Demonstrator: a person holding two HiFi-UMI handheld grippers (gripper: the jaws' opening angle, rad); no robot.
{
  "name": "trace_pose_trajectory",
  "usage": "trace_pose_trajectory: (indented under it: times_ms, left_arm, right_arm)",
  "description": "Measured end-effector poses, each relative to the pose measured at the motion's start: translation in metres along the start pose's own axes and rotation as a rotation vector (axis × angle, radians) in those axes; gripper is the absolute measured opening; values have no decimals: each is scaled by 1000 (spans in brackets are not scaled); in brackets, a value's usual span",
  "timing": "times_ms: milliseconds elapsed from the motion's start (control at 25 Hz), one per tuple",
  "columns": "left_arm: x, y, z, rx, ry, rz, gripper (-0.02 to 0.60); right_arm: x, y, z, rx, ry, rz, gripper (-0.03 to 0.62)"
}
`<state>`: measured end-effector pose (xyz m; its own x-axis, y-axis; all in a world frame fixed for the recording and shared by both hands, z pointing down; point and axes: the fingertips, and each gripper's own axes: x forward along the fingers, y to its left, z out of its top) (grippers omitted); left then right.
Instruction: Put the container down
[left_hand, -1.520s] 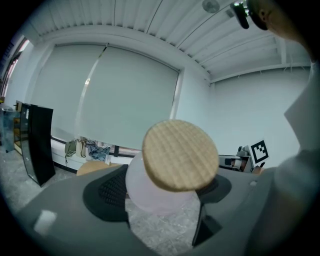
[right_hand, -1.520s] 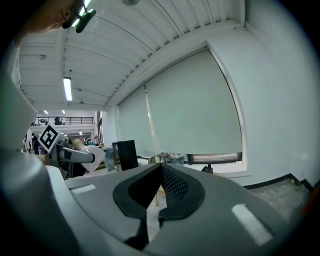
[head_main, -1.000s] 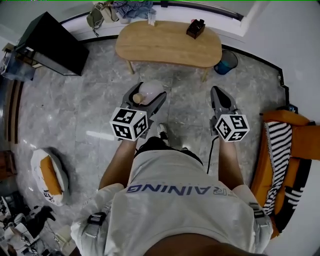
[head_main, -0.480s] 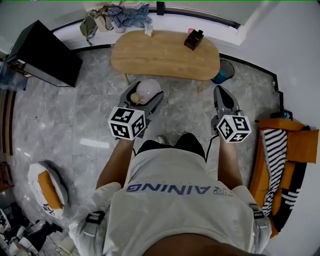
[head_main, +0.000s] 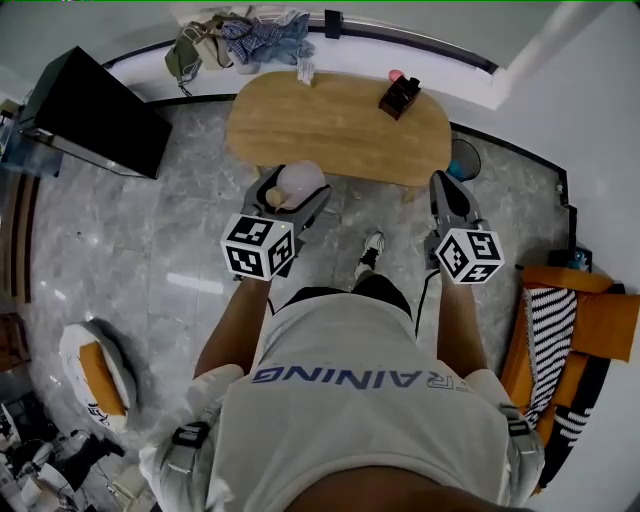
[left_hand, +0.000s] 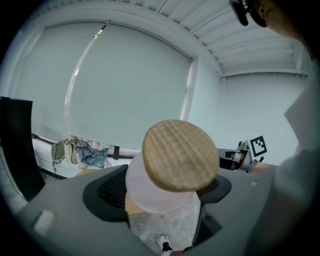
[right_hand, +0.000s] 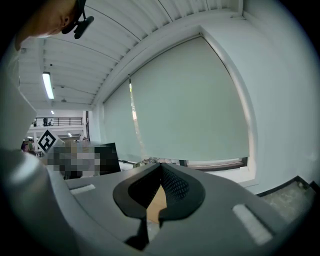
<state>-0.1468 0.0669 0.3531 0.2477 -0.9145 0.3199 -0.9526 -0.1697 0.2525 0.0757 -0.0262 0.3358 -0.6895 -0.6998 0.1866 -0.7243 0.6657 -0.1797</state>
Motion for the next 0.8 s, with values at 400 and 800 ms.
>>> trace_pose_trajectory:
  times_ms: [400, 800]
  left_arm:
    - [143, 6, 49, 7, 41, 13, 391]
    - [275, 13, 66, -5, 117, -15, 392]
  right_arm:
    - [94, -120, 22, 51, 26, 10, 15]
    - [166, -222, 32, 101, 29, -21, 14]
